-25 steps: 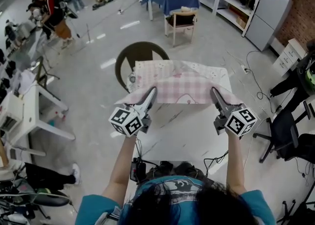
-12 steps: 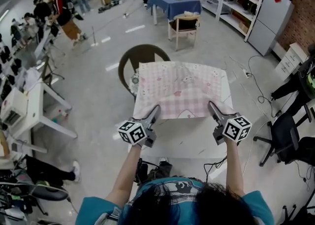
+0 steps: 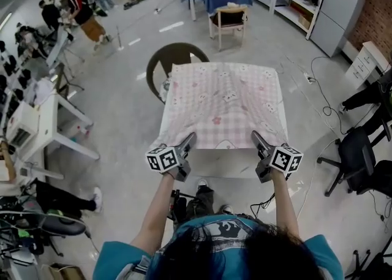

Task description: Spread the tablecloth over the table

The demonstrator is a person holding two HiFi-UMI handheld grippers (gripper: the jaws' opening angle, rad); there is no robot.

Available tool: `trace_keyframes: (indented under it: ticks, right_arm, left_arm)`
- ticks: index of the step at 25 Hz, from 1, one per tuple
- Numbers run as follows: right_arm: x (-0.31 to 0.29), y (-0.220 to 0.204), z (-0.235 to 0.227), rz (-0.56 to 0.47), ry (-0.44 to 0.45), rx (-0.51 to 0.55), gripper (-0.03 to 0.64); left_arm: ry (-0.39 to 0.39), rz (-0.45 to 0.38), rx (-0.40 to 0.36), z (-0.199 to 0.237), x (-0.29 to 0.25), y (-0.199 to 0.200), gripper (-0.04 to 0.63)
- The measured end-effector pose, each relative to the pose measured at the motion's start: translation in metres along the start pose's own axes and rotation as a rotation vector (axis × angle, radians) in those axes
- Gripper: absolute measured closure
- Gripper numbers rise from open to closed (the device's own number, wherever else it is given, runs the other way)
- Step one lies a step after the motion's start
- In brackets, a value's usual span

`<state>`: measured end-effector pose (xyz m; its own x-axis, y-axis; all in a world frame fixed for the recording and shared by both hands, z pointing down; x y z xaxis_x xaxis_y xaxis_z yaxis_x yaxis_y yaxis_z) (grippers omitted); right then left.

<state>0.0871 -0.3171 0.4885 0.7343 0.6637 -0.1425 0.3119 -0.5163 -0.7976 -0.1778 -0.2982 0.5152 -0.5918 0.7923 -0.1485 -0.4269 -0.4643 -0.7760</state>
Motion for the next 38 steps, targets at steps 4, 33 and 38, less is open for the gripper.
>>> trace_keyframes:
  ticks: [4, 33, 38]
  right_arm:
    - [0.009, -0.039, -0.010, 0.030, -0.013, -0.149, 0.554]
    - [0.046, -0.211, -0.053, 0.278, -0.244, -0.337, 0.540]
    - [0.056, -0.216, -0.060, 0.300, -0.290, -0.317, 0.467]
  left_arm:
    - [0.055, 0.052, 0.032, 0.013, 0.012, -0.033, 0.494]
    - [0.370, 0.304, 0.130, 0.076, 0.050, -0.191, 0.479]
    - [0.416, 0.269, 0.079, 0.077, 0.053, -0.184, 0.413]
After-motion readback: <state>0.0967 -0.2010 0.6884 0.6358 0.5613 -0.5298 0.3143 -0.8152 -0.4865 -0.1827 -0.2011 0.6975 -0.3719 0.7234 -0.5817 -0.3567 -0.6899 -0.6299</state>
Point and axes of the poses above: the fingertips, and each gripper's own axes: x backward along the fingers, z to its left, y out of its top, the point moved 2 cm from there along x, backward along the fingers, and after that the axes turned 2 degrees about x, right-handed, at the moved point
